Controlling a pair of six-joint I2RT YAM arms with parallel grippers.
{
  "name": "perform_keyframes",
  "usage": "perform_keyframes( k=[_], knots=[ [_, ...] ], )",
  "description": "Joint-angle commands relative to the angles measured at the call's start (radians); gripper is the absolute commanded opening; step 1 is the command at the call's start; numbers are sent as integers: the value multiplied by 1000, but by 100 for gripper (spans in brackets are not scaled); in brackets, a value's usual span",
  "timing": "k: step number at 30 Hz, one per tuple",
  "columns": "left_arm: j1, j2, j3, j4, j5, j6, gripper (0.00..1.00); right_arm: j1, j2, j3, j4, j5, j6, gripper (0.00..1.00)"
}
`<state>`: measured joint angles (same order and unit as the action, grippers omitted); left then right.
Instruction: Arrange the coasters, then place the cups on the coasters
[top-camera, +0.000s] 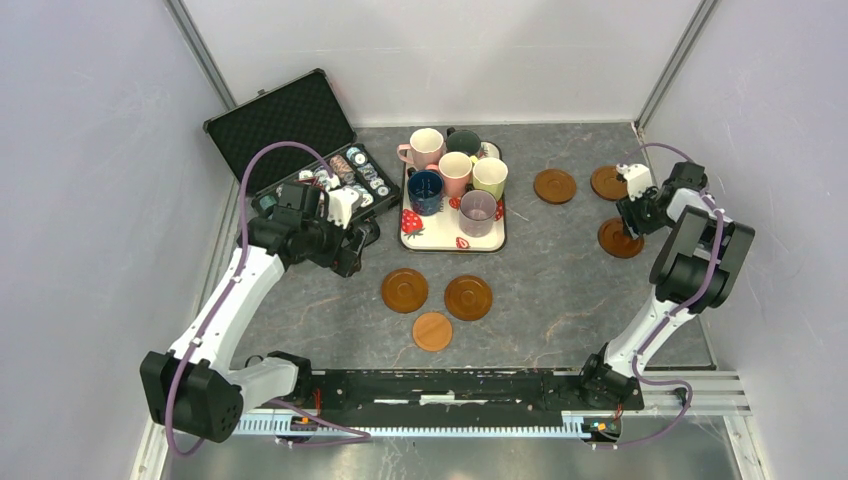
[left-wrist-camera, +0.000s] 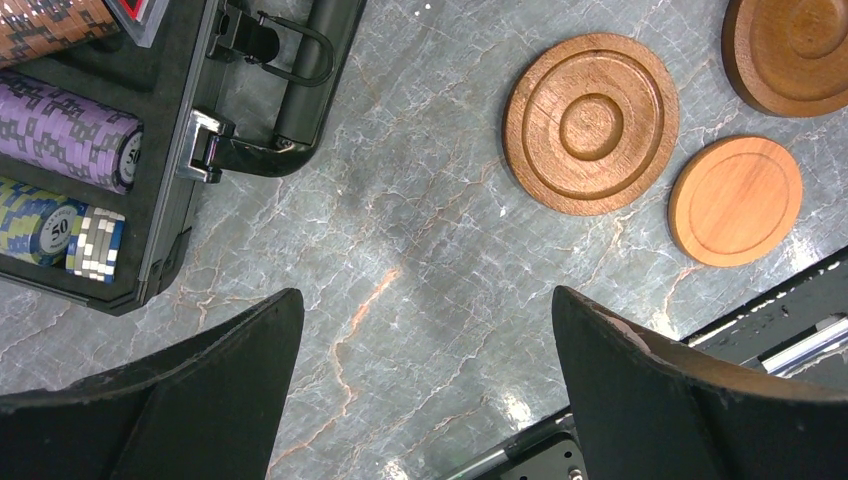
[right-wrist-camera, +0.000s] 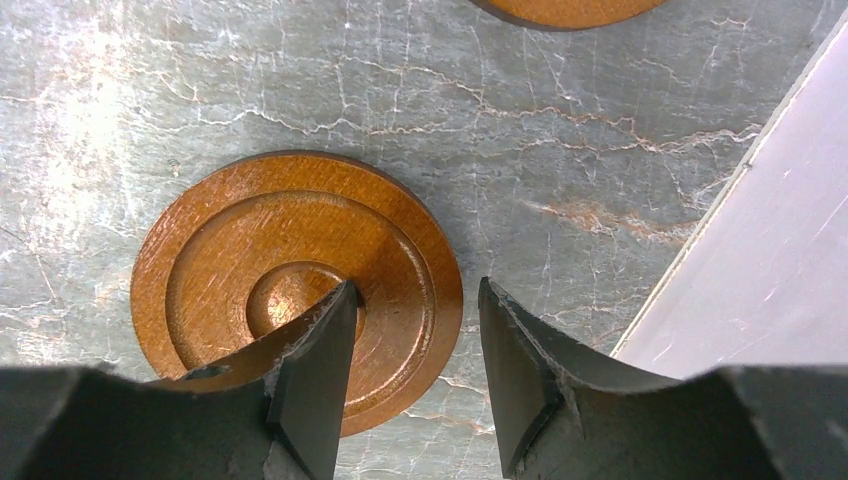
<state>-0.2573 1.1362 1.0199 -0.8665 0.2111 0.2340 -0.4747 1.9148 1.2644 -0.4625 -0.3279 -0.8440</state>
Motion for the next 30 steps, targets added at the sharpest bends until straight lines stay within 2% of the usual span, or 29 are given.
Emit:
perform_keyframes(
  k=[1, 12, 16, 19, 23, 25, 30],
  knots=[
    [4, 12, 11, 4, -7, 8, 100, -4, 24, 44, -36, -3, -20, 55],
    [4, 6, 13, 3, -6, 4, 100, -2, -54, 179, -132, -84, 20, 62],
    [4, -13, 9, 3, 1, 3, 100, 33, -131, 153, -206, -158, 13, 68],
    [4, -19, 6, 4, 10, 2, 100, 113, -235, 28, -215, -204, 20, 74],
    [4, -25, 5, 6, 14, -1, 100, 293, -382, -188, -155, -219, 79, 80],
    [4, -29, 6, 11, 17, -3, 100, 389, -453, -285, -100, -220, 137, 81],
    [4, -37, 9, 10, 19, -5, 100, 639, -533, -405, -25, -175, 207, 82]
  ],
)
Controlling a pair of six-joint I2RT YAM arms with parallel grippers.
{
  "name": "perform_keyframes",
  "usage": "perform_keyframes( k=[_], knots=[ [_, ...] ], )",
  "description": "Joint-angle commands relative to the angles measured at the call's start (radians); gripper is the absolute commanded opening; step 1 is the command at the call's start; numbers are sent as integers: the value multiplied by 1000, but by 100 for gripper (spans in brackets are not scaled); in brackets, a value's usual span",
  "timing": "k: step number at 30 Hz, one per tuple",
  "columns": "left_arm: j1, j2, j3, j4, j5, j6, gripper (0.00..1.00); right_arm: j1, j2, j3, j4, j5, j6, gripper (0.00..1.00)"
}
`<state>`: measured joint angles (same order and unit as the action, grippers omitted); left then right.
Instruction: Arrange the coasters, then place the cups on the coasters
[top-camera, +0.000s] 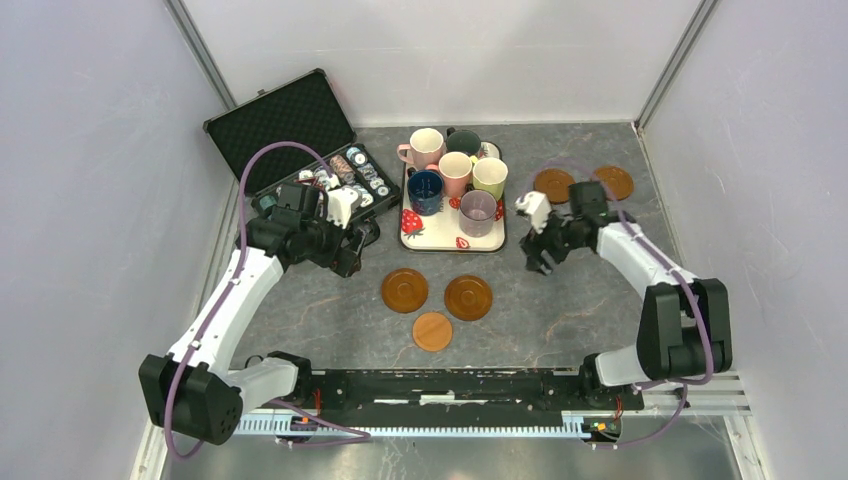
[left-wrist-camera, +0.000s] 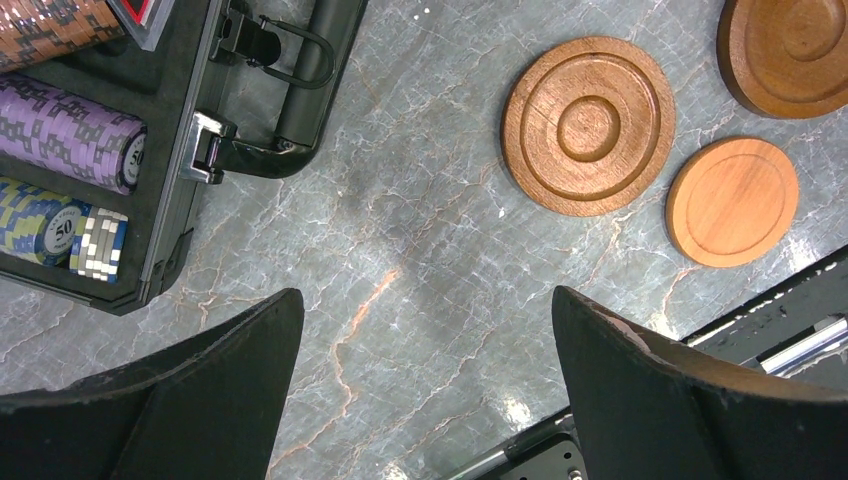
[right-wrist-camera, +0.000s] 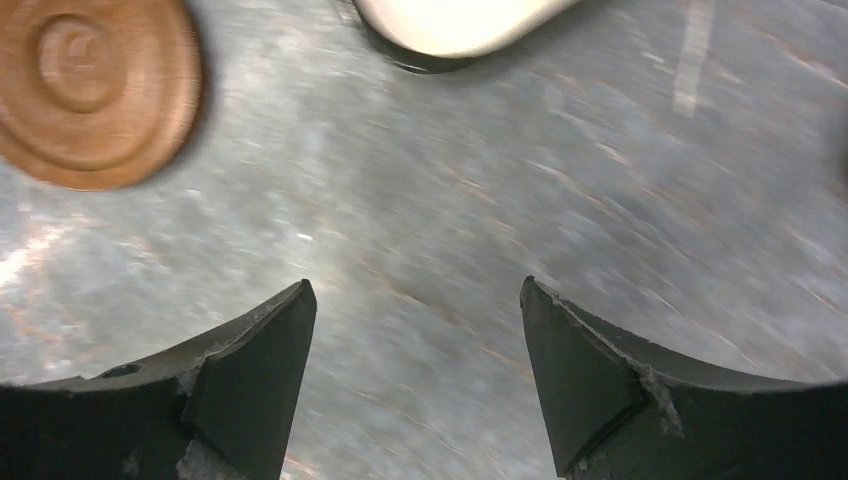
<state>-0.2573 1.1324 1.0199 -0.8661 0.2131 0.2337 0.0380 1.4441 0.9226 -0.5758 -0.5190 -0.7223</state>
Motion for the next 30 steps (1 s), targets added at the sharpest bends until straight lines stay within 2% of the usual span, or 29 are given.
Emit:
perform_keyframes(
  k=[1, 5, 14, 23, 30],
  knots=[
    [4, -33, 8, 10, 19, -4, 100, 175, -69, -77, 101, 38, 93, 82],
    [4, -33, 11, 10, 22, -8, 100, 328, -47, -99, 164, 127, 131, 82],
    [4, -33, 14, 9, 12, -7, 100, 540, 77, -37, 225, 191, 188, 84],
    [4, -22, 16, 9, 17, -11, 100, 607, 163, 2, 264, 215, 230, 83],
    [4, -22, 12, 15, 13, -9, 100, 604, 195, -30, 242, 288, 187, 71]
  ],
)
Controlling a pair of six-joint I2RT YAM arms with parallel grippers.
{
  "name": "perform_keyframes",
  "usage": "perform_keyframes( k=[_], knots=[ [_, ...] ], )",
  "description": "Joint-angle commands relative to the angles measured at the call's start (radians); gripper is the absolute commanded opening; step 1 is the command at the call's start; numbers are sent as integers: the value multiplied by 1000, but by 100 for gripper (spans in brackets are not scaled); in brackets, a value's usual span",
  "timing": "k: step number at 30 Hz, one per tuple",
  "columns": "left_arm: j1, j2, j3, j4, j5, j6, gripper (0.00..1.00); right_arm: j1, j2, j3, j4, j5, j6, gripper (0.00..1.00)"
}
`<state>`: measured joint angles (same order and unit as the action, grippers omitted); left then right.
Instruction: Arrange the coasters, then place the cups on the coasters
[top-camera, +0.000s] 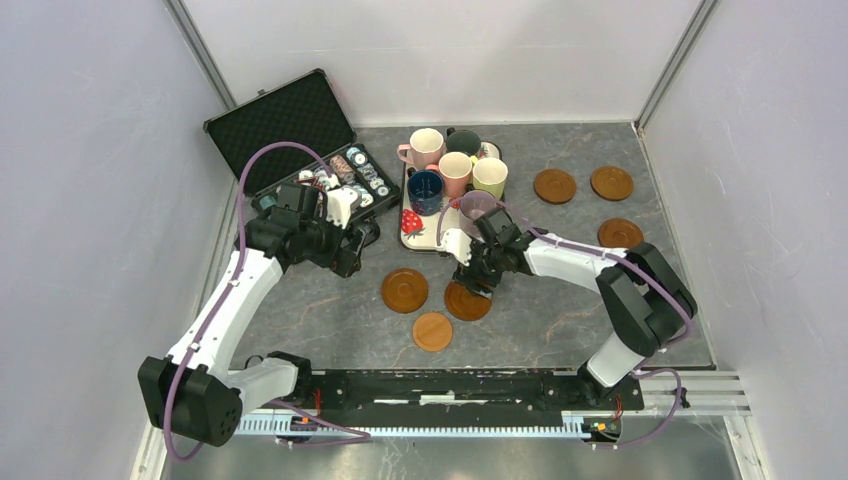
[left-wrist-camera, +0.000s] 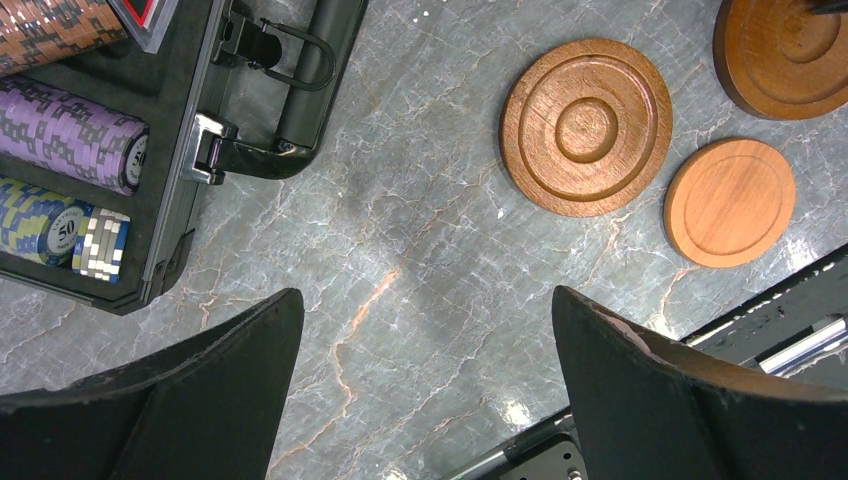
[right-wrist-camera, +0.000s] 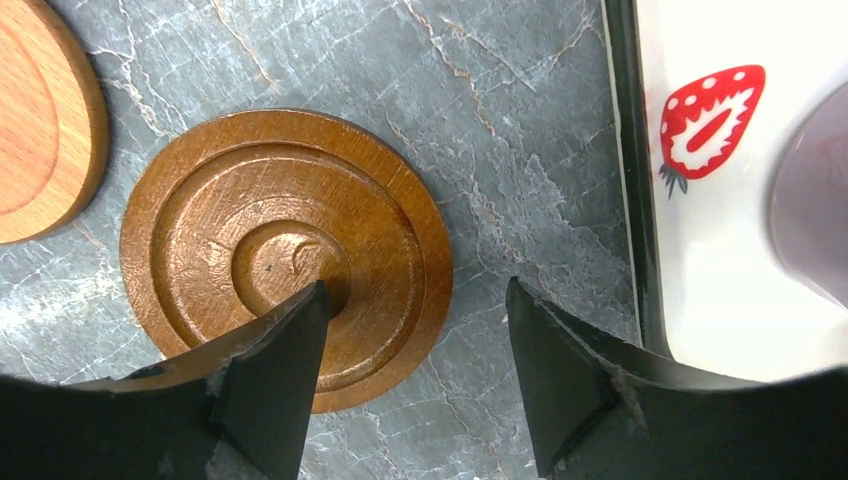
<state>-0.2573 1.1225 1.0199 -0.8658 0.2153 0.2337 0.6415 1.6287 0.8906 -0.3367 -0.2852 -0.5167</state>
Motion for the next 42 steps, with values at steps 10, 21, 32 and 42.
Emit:
perform_keyframes(
  k=[10, 21, 32, 42],
  knots=[
    [4, -20, 3, 14, 7, -1, 100, -207, -118, -143, -108, 16, -149, 57],
    [4, -23, 0, 14, 15, 0, 100, -691, -179, -241, -246, -21, -424, 54],
    [4, -22, -1, 7, 24, 5, 100, -1167, -91, -122, -397, -41, -684, 51],
    [4, -4, 2, 8, 36, 5, 100, -1381, -34, -7, -460, -18, -795, 51]
  ],
)
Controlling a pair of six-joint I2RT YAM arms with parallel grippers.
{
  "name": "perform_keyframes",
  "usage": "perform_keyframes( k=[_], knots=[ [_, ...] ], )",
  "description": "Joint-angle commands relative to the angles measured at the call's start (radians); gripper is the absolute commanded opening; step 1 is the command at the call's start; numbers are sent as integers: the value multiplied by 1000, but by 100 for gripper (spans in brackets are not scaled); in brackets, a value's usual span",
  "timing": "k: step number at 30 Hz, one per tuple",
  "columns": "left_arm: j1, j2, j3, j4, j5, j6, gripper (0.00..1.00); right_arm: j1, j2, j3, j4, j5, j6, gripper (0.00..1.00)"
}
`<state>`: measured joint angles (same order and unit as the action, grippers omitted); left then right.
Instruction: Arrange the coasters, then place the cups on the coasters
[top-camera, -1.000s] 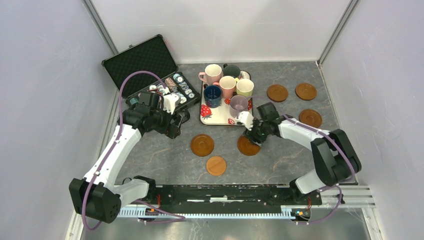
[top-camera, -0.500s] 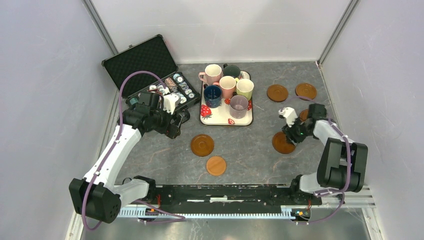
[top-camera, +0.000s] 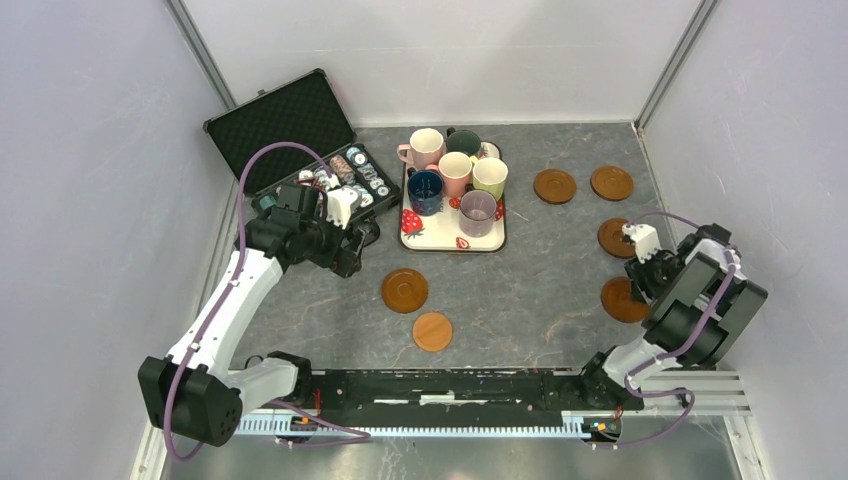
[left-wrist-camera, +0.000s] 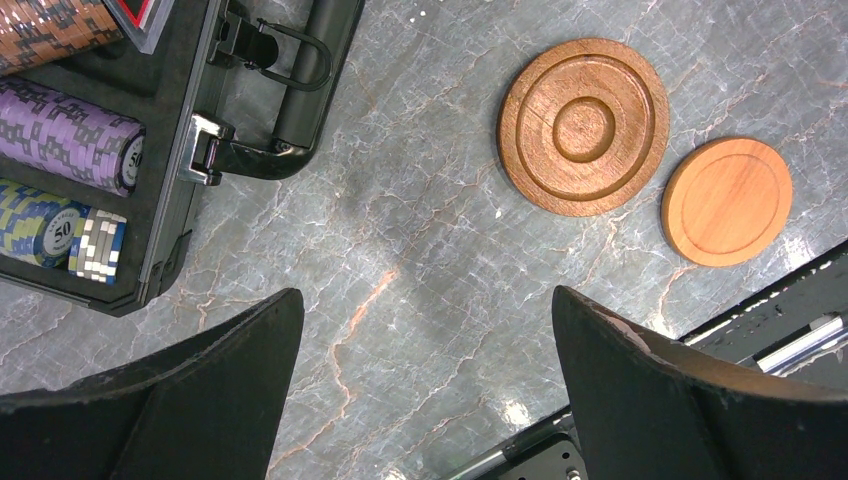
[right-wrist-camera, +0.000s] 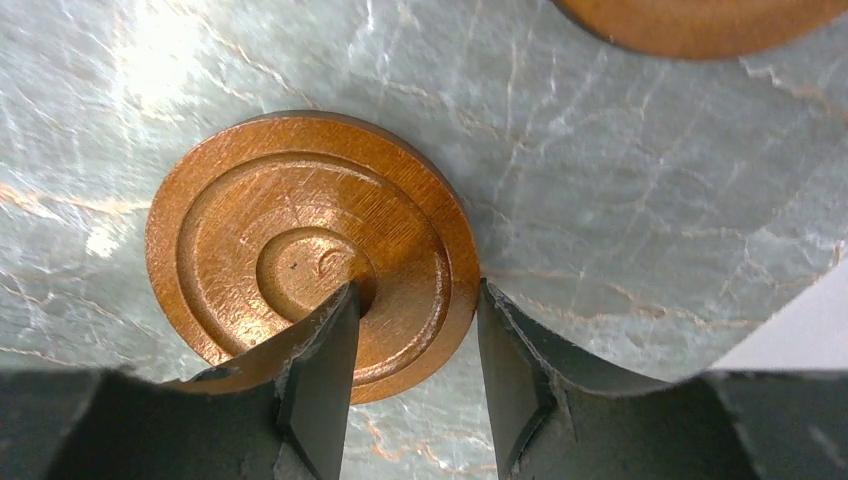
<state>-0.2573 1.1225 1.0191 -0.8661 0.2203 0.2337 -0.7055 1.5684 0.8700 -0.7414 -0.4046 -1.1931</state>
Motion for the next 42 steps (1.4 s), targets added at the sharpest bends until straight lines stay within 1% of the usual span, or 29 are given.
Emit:
perform_keyframes(
  k=[1, 8, 14, 19, 24, 26, 28, 33, 36, 39, 42],
  knots=[
    [4, -4, 4, 9, 31, 6, 100, -42, 29, 23, -49, 105, -118, 51],
    [4, -4, 1, 7, 23, 7, 100, -56, 68, 100, -19, 110, -78, 52],
    [4, -11, -5, 9, 18, 8, 100, -54, 80, 146, -46, 85, -71, 53],
    [4, -14, -5, 7, 17, 9, 100, -44, 55, 205, -135, 25, -88, 58],
    [5, -22, -5, 7, 19, 10, 100, 28, -16, 244, -219, -36, -80, 64],
    [4, -21, -5, 9, 22, 8, 100, 95, -58, 242, -233, -69, -44, 66],
    [4, -17, -1, 8, 22, 1, 100, 194, -111, 223, -219, -106, 18, 67],
    [6, -6, 10, 9, 21, -43, 100, 556, -234, 141, -59, -128, 272, 73],
    [11, -2, 23, 9, 6, -70, 100, 797, -238, 137, 41, -112, 418, 75],
    [37, -2, 51, -10, 31, -96, 100, 1014, -205, 146, 137, -56, 519, 76],
    [75, -5, 85, -39, 57, -119, 100, 1175, -130, 170, 221, -15, 599, 79]
  ],
)
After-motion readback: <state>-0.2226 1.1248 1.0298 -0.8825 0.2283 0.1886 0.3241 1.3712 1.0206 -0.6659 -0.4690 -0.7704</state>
